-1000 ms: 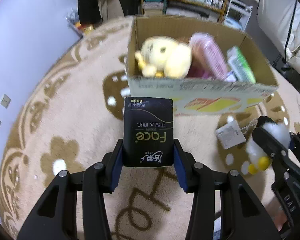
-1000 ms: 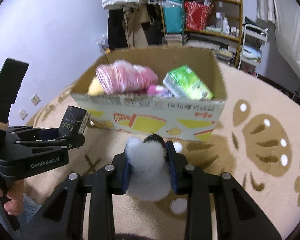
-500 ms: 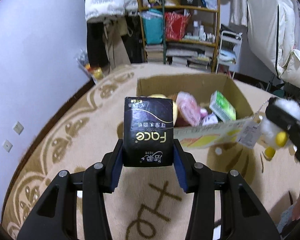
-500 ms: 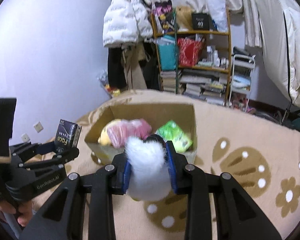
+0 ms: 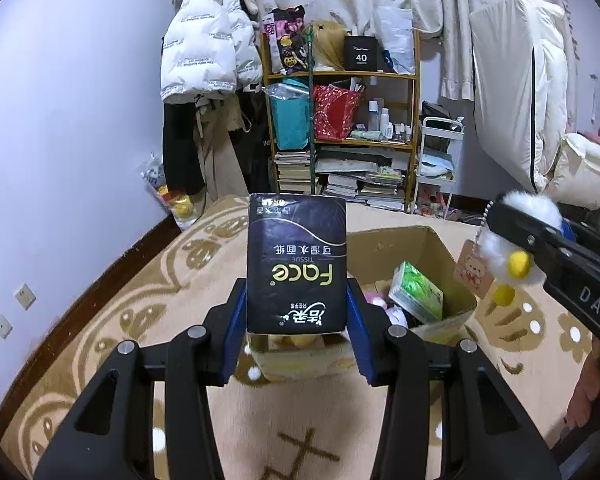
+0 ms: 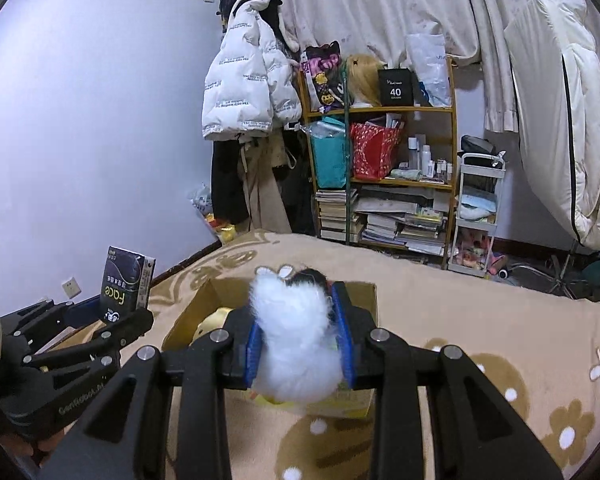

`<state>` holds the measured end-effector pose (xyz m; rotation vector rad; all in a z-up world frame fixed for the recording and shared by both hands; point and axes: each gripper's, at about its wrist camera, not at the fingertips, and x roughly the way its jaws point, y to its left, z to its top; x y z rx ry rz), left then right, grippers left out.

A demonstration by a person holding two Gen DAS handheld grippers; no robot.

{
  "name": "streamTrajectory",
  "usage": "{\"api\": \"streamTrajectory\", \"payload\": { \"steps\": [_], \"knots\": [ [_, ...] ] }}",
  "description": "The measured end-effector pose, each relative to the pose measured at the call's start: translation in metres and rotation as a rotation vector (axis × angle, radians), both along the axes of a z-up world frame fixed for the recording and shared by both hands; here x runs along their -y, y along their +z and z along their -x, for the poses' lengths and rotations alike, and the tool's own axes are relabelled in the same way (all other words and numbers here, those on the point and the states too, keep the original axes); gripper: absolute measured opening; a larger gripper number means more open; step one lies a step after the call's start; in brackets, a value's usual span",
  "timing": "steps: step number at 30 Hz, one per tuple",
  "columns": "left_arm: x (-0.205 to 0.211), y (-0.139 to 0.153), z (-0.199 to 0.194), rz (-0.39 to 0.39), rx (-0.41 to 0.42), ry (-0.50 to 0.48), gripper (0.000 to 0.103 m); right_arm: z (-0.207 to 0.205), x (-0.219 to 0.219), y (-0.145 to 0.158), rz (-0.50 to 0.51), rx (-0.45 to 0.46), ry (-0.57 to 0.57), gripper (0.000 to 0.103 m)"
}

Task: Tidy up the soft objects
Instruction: 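Lift the Face pack and white bird and carry them over the box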

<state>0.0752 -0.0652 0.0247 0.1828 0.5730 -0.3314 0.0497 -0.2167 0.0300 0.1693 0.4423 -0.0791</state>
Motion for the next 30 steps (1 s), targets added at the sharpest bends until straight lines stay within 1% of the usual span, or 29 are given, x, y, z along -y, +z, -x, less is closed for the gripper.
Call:
{"api": "streamTrajectory", "payload": {
  "steps": [4,8,13,17,20,26,30],
  "knots": [
    [0.009,-0.002,-0.009,-0.009,0.010,-0.005,0.045,-0.015,0.004,0.003,0.010,0.015,0.002,0.033],
    [0.018,-0.004,-0.017,-0.023,0.018,-0.017,0.045,-0.029,0.007,0.008,0.046,0.031,0.008,0.033],
    [0.026,-0.004,-0.031,-0.019,0.021,-0.031,0.045,-0.042,0.017,0.008,0.038,0.040,0.020,0.033],
    [0.033,-0.007,-0.039,-0.024,0.017,-0.048,0.045,-0.054,0.024,-0.001,0.030,0.026,0.034,0.033],
    [0.038,-0.013,-0.047,-0.017,-0.008,-0.061,0.045,-0.059,0.027,-0.008,0.024,0.017,0.043,0.033],
    [0.047,-0.026,-0.056,-0.030,-0.039,-0.076,0.045,-0.067,0.040,-0.026,-0.048,-0.006,0.051,0.033],
    [0.051,-0.032,-0.058,-0.031,-0.050,-0.085,0.045,-0.072,0.044,-0.037,-0.065,-0.023,0.051,0.033]
  ]
}}
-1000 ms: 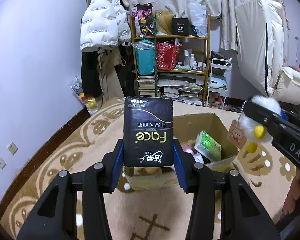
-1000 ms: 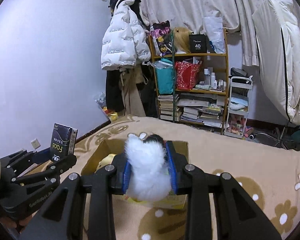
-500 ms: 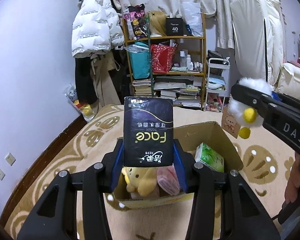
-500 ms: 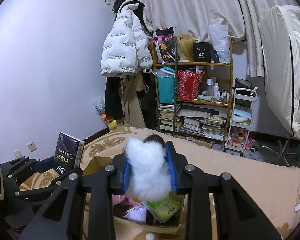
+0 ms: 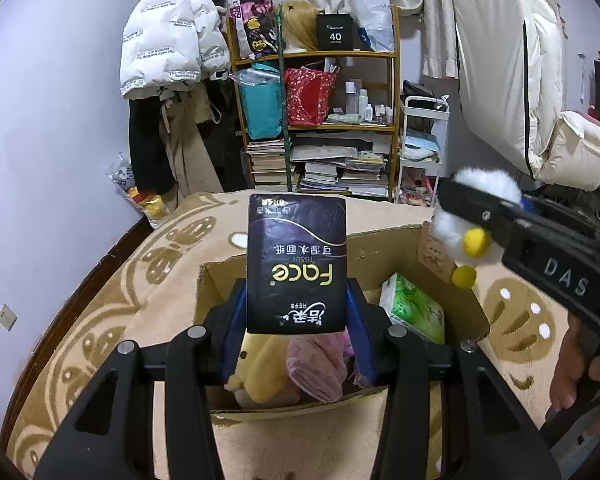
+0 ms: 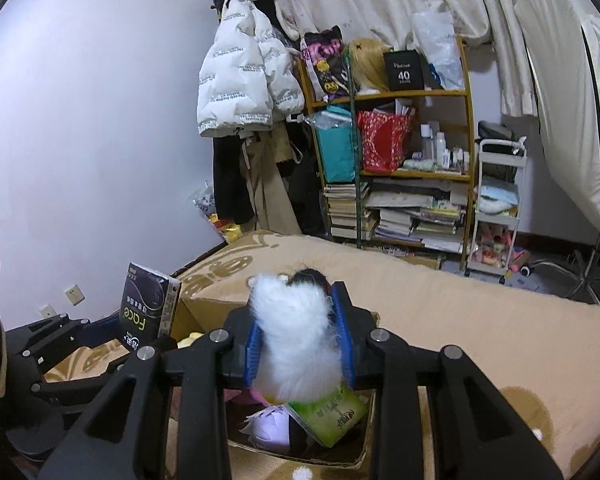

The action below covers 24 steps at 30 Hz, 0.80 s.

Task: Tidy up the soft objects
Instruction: 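Lift the Face pack and white bird and carry them over the box, then open both tools to drop the Face pack and white bird into the box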

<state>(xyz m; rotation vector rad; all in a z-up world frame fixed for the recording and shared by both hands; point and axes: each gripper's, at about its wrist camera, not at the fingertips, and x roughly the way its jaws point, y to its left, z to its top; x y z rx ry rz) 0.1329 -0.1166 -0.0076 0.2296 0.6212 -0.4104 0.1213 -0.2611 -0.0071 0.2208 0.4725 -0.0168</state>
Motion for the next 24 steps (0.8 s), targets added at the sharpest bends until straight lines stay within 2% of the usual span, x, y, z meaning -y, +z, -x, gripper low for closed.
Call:
{"api": "streamTrajectory", "payload": {
  "steps": [4,12,19,21,23,24],
  "knots": [
    [0.004,-0.003,-0.001,-0.023,0.024,-0.002,0.045,-0.006,0.004,-0.011,-0.029,-0.020,0.006,0.033],
    [0.014,-0.013,-0.004,-0.023,-0.023,-0.047,0.045,-0.010,0.012,-0.026,-0.096,-0.051,0.022,0.034],
    [0.017,-0.029,-0.011,-0.044,-0.088,-0.034,0.045,-0.009,0.017,-0.036,-0.150,-0.076,0.046,0.034],
    [0.016,-0.030,-0.013,-0.042,-0.100,-0.023,0.048,-0.008,0.018,-0.038,-0.177,-0.076,0.061,0.036],
    [0.013,-0.031,-0.014,-0.037,-0.109,-0.006,0.062,-0.008,0.019,-0.038,-0.192,-0.073,0.068,0.037],
    [0.011,-0.031,-0.014,-0.031,-0.107,0.004,0.062,-0.008,0.018,-0.038,-0.192,-0.072,0.070,0.037]
  ]
}}
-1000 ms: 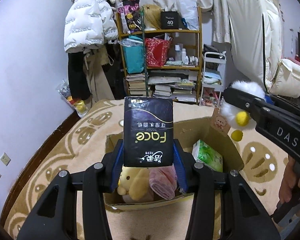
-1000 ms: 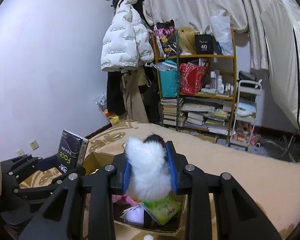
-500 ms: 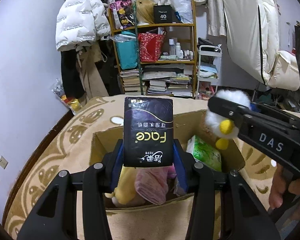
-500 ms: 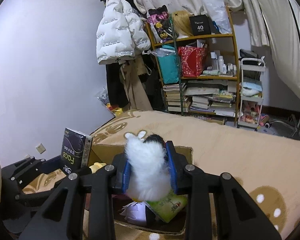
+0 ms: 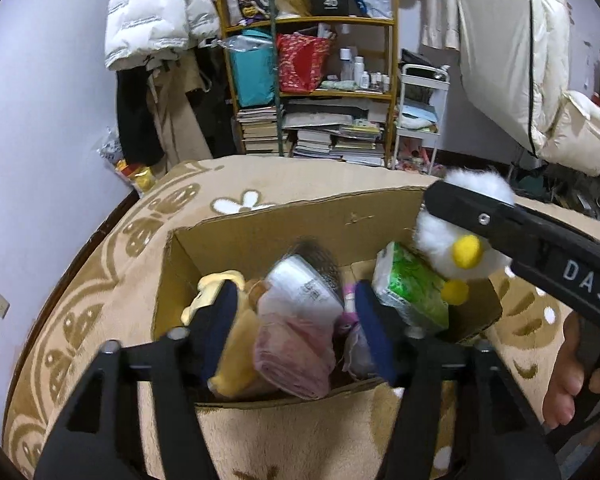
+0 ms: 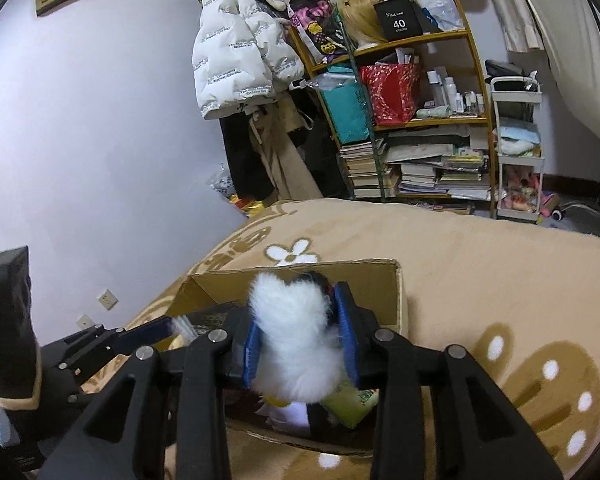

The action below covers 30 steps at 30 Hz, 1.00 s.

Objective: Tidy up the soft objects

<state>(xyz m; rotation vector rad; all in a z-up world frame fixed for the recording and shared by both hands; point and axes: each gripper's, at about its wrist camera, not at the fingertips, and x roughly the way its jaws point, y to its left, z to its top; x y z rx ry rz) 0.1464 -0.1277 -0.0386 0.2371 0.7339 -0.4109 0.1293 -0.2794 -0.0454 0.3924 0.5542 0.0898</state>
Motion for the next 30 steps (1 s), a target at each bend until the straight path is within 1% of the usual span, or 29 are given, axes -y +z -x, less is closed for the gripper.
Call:
{"api": "streamTrajectory", "payload": {
  "steps": [3,5,7,8,10,13,14,15,16,17,18,20,21,22,23,24,25,26,28,30],
  "knots": [
    [-0.005,-0.001,-0.001,0.008,-0.020,0.026,0.062,0.001,-0.002,0.001,0.007,0.003,0.005,0.037],
    [-0.009,-0.001,0.001,-0.003,-0.031,0.037,0.062,0.004,-0.004,0.002,0.014,0.010,-0.002,0.037],
    [-0.017,0.003,0.005,-0.007,-0.023,0.053,0.063,0.006,-0.006,0.004,0.015,0.015,0.001,0.040],
    [-0.018,0.005,0.006,-0.009,-0.020,0.057,0.064,0.007,-0.007,0.006,0.017,0.018,0.003,0.041],
    [-0.026,0.010,0.010,-0.012,-0.017,0.070,0.068,0.010,-0.009,0.010,0.025,0.027,0.001,0.047],
    [-0.037,0.019,0.017,-0.013,0.000,0.086,0.070,0.014,-0.012,0.016,0.035,0.038,-0.004,0.051],
    [-0.039,0.021,0.018,-0.015,0.003,0.087,0.072,0.017,-0.013,0.019,0.044,0.043,-0.014,0.055],
    [-0.042,0.024,0.021,-0.017,0.006,0.089,0.074,0.021,-0.014,0.021,0.052,0.050,-0.022,0.055],
    [-0.045,0.027,0.024,-0.020,0.012,0.094,0.079,0.025,-0.016,0.026,0.062,0.058,-0.028,0.056],
    [-0.047,0.029,0.026,-0.021,0.018,0.098,0.081,0.028,-0.018,0.029,0.077,0.061,-0.031,0.056],
    [-0.050,0.032,0.029,-0.026,0.024,0.107,0.081,0.031,-0.020,0.032,0.091,0.062,-0.034,0.056],
    [-0.055,0.035,0.034,-0.038,0.020,0.116,0.082,0.039,-0.025,0.038,0.124,0.065,-0.034,0.060],
    [-0.057,0.038,0.037,-0.039,0.019,0.121,0.082,0.044,-0.026,0.042,0.132,0.070,-0.034,0.065],
    [-0.061,0.041,0.042,-0.036,0.023,0.129,0.085,0.047,-0.027,0.045,0.136,0.073,-0.035,0.068],
    [-0.064,0.044,0.046,-0.033,0.028,0.134,0.090,0.052,-0.029,0.049,0.142,0.080,-0.037,0.068],
    [-0.068,0.047,0.051,-0.030,0.037,0.136,0.092,0.057,-0.030,0.053,0.148,0.083,-0.038,0.069],
    [-0.072,0.052,0.058,-0.029,0.053,0.141,0.094,0.062,-0.032,0.056,0.156,0.087,-0.039,0.073],
    [-0.074,0.055,0.061,-0.030,0.060,0.142,0.095,0.068,-0.034,0.060,0.163,0.091,-0.040,0.075],
    [-0.079,0.062,0.070,-0.030,0.072,0.142,0.095,0.079,-0.037,0.065,0.172,0.098,-0.047,0.084],
    [-0.085,0.070,0.081,-0.023,0.083,0.141,0.096,0.091,-0.040,0.071,0.183,0.105,-0.052,0.089]
  ]
}}
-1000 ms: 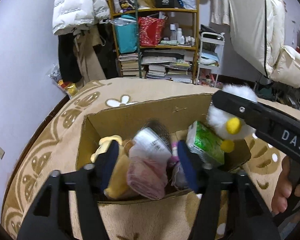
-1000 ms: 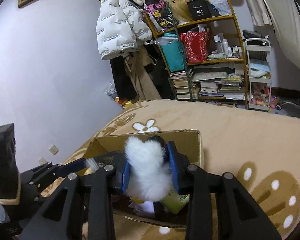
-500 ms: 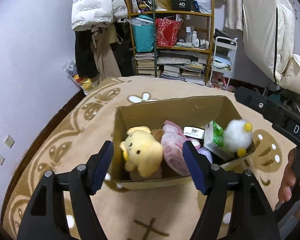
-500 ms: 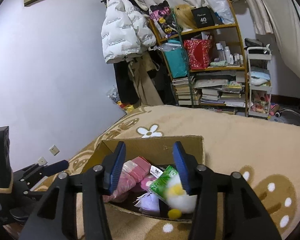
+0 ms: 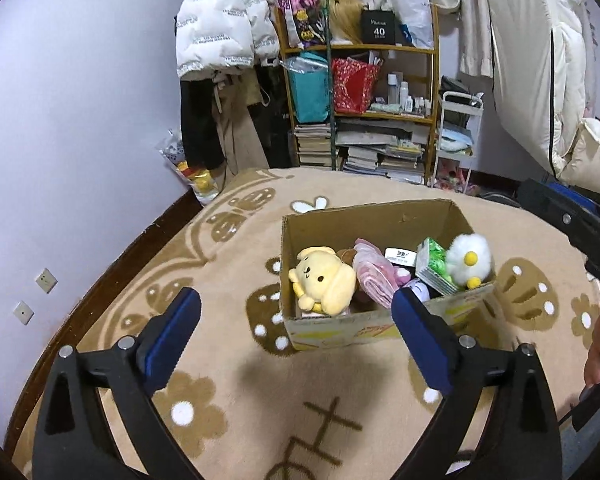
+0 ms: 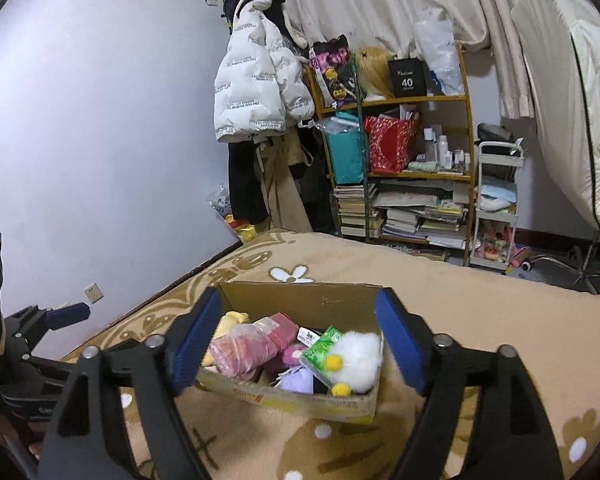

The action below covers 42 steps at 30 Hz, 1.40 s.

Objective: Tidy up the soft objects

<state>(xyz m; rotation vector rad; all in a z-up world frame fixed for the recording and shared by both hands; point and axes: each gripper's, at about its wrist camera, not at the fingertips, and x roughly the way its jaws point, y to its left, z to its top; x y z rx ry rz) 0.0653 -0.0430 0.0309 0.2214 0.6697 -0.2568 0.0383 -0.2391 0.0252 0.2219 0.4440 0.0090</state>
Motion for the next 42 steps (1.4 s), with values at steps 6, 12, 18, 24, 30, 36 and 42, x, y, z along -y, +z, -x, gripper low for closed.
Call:
{"api": "streamTrajectory", "payload": {
  "steps": [6,12,18,24,30,36,42],
  "knots": [
    [-0.010,0.021,0.029,0.010,0.058,-0.007,0.101,0.032,-0.014,0.021,0.071,0.014,-0.015,0.103],
    [-0.022,0.039,0.058,0.008,0.113,-0.006,0.102,0.061,-0.020,0.030,0.093,0.010,-0.021,0.103],
    [-0.039,0.050,0.084,0.029,0.153,0.015,0.102,0.087,-0.023,0.037,0.110,0.031,-0.041,0.103],
    [-0.046,0.049,0.098,0.022,0.165,0.020,0.102,0.093,-0.024,0.036,0.106,0.045,-0.044,0.103],
    [-0.048,0.040,0.100,0.008,0.160,0.021,0.102,0.093,-0.022,0.024,0.086,0.031,-0.049,0.103],
    [-0.048,0.028,0.095,0.012,0.141,0.016,0.102,0.088,-0.015,0.011,0.042,-0.003,-0.055,0.103],
    [-0.048,0.018,0.088,0.012,0.124,0.006,0.102,0.084,-0.016,0.003,0.064,-0.024,-0.062,0.103]
  ]
}}
